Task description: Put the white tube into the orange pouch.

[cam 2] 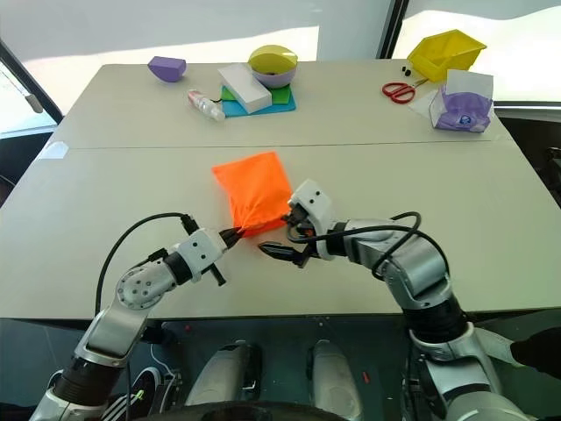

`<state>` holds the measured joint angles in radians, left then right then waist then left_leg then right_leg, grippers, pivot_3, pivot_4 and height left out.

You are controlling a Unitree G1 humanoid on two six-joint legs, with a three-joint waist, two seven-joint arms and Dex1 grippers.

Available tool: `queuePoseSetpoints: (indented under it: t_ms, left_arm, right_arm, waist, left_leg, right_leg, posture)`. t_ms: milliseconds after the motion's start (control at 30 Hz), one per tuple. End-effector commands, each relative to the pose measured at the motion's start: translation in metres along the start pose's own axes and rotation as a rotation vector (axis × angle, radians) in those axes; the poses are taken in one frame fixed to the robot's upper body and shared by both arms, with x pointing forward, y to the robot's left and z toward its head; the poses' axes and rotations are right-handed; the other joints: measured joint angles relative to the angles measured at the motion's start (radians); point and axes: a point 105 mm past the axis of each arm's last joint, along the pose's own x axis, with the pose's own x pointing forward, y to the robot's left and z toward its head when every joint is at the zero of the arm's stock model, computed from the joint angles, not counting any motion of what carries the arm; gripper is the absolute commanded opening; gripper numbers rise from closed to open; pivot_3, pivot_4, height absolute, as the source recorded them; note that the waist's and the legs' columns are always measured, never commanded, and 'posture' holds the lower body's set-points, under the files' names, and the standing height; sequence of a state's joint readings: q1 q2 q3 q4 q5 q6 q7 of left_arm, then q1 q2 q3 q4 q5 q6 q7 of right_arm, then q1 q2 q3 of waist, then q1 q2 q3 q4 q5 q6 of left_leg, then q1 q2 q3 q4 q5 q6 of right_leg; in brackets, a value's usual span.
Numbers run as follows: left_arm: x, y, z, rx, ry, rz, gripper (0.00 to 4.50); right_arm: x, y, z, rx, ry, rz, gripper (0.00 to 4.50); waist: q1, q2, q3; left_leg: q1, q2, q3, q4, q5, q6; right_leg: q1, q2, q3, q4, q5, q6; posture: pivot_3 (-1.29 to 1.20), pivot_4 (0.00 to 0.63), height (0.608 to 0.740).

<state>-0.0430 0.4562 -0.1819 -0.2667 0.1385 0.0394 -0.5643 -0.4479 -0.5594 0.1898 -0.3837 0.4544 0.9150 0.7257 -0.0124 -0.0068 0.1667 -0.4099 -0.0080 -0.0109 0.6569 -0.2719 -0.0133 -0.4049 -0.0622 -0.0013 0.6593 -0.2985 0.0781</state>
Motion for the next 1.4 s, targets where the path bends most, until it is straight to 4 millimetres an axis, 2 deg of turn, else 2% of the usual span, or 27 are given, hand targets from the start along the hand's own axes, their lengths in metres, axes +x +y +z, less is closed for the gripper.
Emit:
queuePoseSetpoints:
  t_ms: [33,100,167,300,500,600,733,767,800,1000,1100,1200,1300,1400]
  left_arm:
    - [-0.003,-0.001,0.011,0.029,-0.054,-0.023,0.0]
    - [-0.004,-0.001,0.011,0.019,-0.06,-0.026,0.0]
    - [-0.005,-0.001,0.011,0.016,-0.063,-0.037,0.0]
    - [-0.007,0.004,0.011,0.027,-0.059,-0.031,0.0]
    - [-0.012,0.009,0.009,0.036,-0.047,-0.023,0.0]
    - [-0.016,0.01,0.007,0.041,-0.038,-0.025,0.0]
    - [-0.019,0.013,0.005,0.048,-0.032,-0.026,0.0]
    - [-0.02,0.014,0.005,0.049,-0.031,-0.026,0.0]
    - [-0.021,0.015,0.005,0.047,-0.03,-0.025,0.0]
    - [-0.022,0.02,-0.001,0.001,-0.008,-0.02,0.0]
    - [-0.024,0.019,-0.004,-0.053,-0.007,-0.032,0.0]
    - [-0.024,0.02,-0.003,-0.033,-0.01,-0.034,0.81]
    - [-0.023,0.02,-0.003,-0.034,-0.015,-0.04,0.85]
    - [-0.024,0.018,0.003,-0.125,-0.058,-0.078,1.53]
  right_arm:
    - [-0.011,-0.023,0.009,-0.153,-0.025,-0.08,4.46]
    - [-0.012,-0.041,0.005,-0.186,-0.019,-0.142,4.46]
    - [-0.008,-0.05,-0.006,-0.211,0.009,-0.185,4.46]
    - [0.005,-0.046,-0.017,-0.128,-0.005,-0.16,4.46]
    - [0.007,-0.053,-0.033,-0.18,0.052,-0.217,4.46]
    - [0.0,-0.06,-0.047,-0.163,0.109,-0.228,3.55]
    - [-0.003,-0.06,-0.051,-0.158,0.12,-0.214,1.64]
    - [-0.005,-0.063,-0.051,-0.16,0.122,-0.227,1.02]
    - [-0.007,-0.065,-0.05,-0.165,0.125,-0.236,0.66]
    - [-0.012,-0.064,-0.037,-0.116,0.056,-0.199,0.65]
    - [-0.022,-0.057,-0.025,-0.07,-0.012,-0.119,0.65]
    - [-0.033,-0.049,-0.018,-0.038,-0.06,-0.026,0.65]
    - [-0.037,-0.047,-0.012,-0.012,-0.092,0.01,0.65]
    - [-0.038,-0.059,-0.01,-0.016,-0.097,-0.045,0.65]
  waist:
    - [-0.002,0.0,0.0]
    - [-0.002,0.0,0.0]
    - [-0.001,0.0,0.0]
    - [-0.001,0.0,0.0]
    - [0.0,0.0,0.0]
    - [0.0,0.0,0.0]
    - [0.0,0.0,0.0]
    - [0.0,0.0,0.0]
    - [0.001,0.0,0.0]
    - [0.001,0.0,0.0]
    - [0.0,0.0,0.0]
    - [0.001,0.0,0.0]
    - [0.0,0.0,0.0]
    - [0.0,0.0,0.0]
  left_leg:
    - [0.0,0.0,0.0,0.0,0.0,0.0]
    - [0.0,0.0,0.0,-0.001,0.0,0.0]
    - [0.0,0.0,0.0,-0.001,0.0,0.0]
    - [0.0,0.0,0.001,-0.003,0.0,0.0]
    - [0.0,0.0,0.001,-0.004,0.0,0.0]
    - [0.001,0.0,0.001,-0.003,0.0,0.0]
    - [0.001,0.0,0.001,-0.004,0.0,0.0]
    - [0.001,0.0,0.001,-0.004,0.0,0.0]
    - [0.002,0.0,0.001,-0.003,0.0,0.0]
    - [0.002,0.0,0.001,-0.003,0.0,0.0]
    - [0.002,0.0,0.001,-0.003,0.0,0.0]
    - [0.002,0.0,0.001,-0.004,0.0,0.0]
    - [0.002,0.0,0.001,-0.003,0.0,0.0]
    - [0.002,0.0,0.001,-0.003,0.0,0.0]
  right_leg:
    - [0.0,0.0,0.0,0.0,0.0,0.0]
    - [0.0,0.0,0.0,0.0,0.0,0.0]
    - [0.0,0.0,0.0,0.0,0.0,0.0]
    - [0.0,0.0,0.0,-0.001,0.0,0.0]
    - [0.0,0.0,0.0,-0.002,0.0,0.0]
    - [0.0,0.0,0.0,-0.002,0.0,0.0]
    - [0.001,0.0,0.0,-0.002,0.0,0.0]
    - [0.001,0.0,0.0,-0.002,0.0,0.0]
    - [0.001,0.0,0.0,-0.002,0.0,0.0]
    - [0.002,0.0,0.0,-0.002,0.0,0.0]
    - [0.002,0.0,0.0,-0.002,0.0,0.0]
    - [0.002,0.0,0.0,-0.002,0.0,0.0]
    - [0.002,0.0,0.0,-0.002,0.0,0.0]
    - [0.002,0.0,0.0,-0.002,0.0,0.0]
  posture:
    - [0.0,0.15,0.74]
    - [0.0,0.15,0.74]
    - [0.0,0.15,0.74]
    - [0.0,0.15,0.74]
    - [0.0,0.15,0.74]
    - [0.0,0.15,0.74]
    - [0.0,0.15,0.74]
    - [0.0,0.15,0.74]
    - [0.0,0.15,0.74]
    - [0.0,0.15,0.74]
    - [0.0,0.15,0.74]
    - [0.0,0.15,0.74]
    - [0.0,0.15,0.74]
    - [0.0,0.15,0.74]
